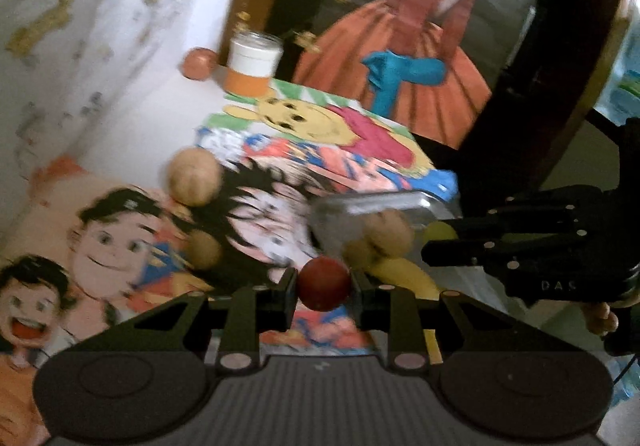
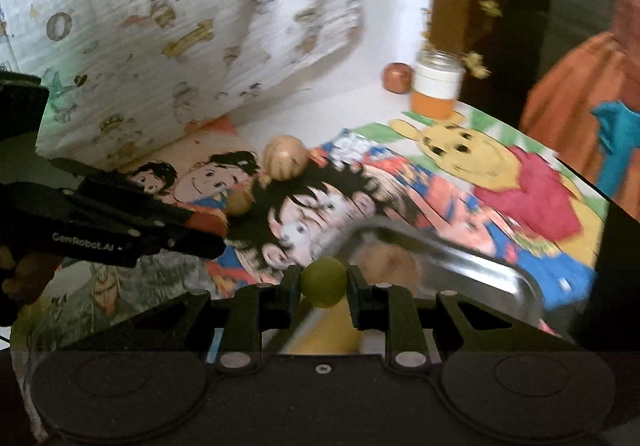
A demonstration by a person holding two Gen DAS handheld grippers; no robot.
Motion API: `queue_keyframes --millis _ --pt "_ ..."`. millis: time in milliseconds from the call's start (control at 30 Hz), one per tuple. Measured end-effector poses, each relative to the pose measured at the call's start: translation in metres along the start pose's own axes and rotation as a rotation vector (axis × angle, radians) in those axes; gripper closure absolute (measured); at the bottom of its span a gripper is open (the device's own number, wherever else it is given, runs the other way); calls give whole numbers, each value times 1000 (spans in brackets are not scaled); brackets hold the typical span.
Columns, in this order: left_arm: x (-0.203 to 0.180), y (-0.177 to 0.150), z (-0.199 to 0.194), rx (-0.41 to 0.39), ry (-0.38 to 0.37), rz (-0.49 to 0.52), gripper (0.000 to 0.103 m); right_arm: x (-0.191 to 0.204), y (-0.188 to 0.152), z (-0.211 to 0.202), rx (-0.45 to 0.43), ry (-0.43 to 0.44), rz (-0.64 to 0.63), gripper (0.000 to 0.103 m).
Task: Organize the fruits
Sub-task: 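Carry the grape into the tray with the right tool while the left tool carries the tomato there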
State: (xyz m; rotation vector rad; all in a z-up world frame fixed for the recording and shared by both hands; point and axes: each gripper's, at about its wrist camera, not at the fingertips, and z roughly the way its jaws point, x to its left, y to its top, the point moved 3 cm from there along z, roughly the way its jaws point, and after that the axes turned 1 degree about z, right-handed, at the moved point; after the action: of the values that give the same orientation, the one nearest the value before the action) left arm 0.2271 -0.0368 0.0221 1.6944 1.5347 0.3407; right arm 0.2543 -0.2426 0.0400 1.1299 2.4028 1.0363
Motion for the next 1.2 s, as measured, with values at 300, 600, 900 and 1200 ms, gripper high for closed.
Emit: queue_keyframes --millis 300,600,900,1200 --pt "-65 -33 7 72 -96 92 73 -17 -56 -44 -13 -67 92 77" --pt "-105 -59 14 138 -145 169 73 -22 -107 -63 1 -104 170 77" --pt "-115 -69 23 179 -130 190 73 -16 -130 -62 2 -106 221 77" --pt "-115 -72 28 199 -117 188 73 -15 -134 -59 1 -109 227 77"
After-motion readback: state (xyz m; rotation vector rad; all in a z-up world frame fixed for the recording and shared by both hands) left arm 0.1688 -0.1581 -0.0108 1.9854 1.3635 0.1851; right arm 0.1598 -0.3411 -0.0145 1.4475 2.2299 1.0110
